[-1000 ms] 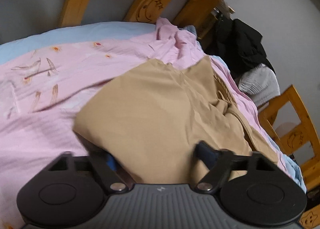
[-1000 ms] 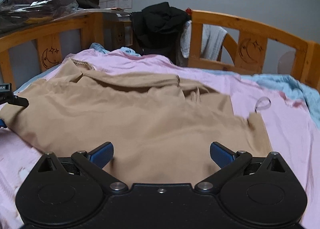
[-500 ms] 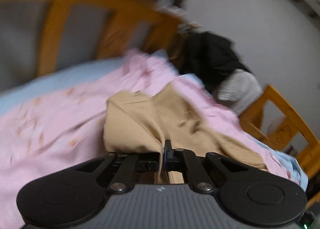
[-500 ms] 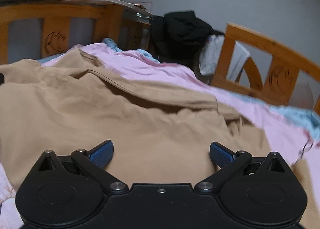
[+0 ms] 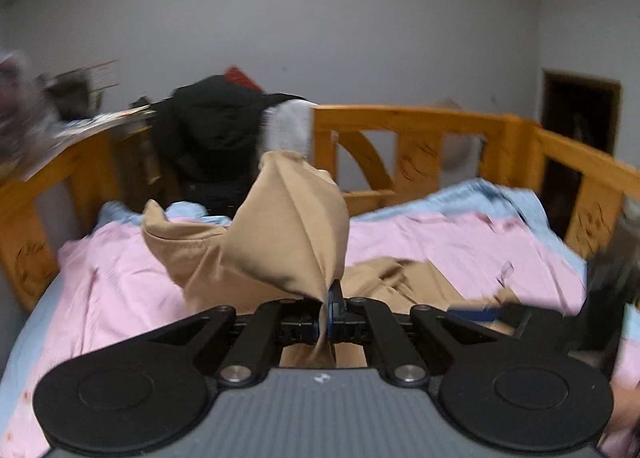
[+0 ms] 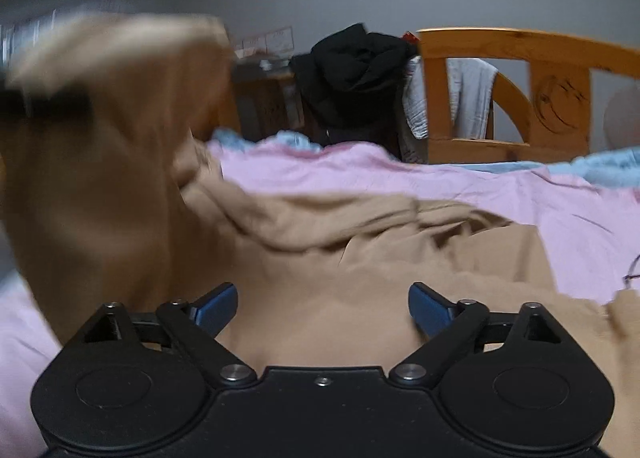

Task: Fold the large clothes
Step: 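Grasp the jacket corner with the left gripper and lift it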

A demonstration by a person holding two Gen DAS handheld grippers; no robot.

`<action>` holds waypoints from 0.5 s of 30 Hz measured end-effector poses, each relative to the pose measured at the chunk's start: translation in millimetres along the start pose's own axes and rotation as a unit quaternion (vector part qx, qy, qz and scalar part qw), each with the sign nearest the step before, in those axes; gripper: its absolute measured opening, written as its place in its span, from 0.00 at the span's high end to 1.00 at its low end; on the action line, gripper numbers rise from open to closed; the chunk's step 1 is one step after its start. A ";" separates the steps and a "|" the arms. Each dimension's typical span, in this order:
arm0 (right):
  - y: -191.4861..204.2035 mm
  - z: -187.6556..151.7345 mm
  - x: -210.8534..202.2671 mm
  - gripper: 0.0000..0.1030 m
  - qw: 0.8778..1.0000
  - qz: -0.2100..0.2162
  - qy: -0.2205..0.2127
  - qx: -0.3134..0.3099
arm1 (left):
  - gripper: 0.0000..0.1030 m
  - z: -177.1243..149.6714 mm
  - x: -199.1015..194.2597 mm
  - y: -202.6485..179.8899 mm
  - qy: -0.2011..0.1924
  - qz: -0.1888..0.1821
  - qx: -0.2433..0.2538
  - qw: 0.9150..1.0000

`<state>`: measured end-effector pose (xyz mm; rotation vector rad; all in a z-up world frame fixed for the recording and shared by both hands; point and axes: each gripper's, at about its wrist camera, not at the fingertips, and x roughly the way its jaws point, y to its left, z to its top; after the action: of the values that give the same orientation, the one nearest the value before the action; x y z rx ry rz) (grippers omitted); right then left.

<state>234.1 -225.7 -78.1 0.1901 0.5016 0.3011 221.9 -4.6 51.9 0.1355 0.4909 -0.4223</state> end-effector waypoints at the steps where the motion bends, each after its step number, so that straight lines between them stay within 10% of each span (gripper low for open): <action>1: -9.4 9.0 -11.6 0.11 1.000 0.015 0.005 0.022 | 0.98 0.9 1.9 -9.2 0.006 -0.004 0.013 1.000; 4: -45.0 27.1 -41.6 0.09 0.991 0.077 0.016 0.112 | 0.98 0.5 7.1 -31.5 0.024 -0.016 0.045 0.999; 8: -95.3 22.6 -60.4 0.04 0.947 0.170 0.003 0.274 | 0.98 1.1 18.1 -65.9 0.061 -0.036 0.112 0.991; 15: -123.1 12.2 -44.5 0.05 0.914 0.209 0.046 0.345 | 0.98 -6.0 37.2 -135.3 0.128 -0.077 0.262 0.953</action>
<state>232.1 -357.1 -78.9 0.9860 0.6474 0.5442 191.6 -139.1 25.1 0.6758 0.6374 -0.6889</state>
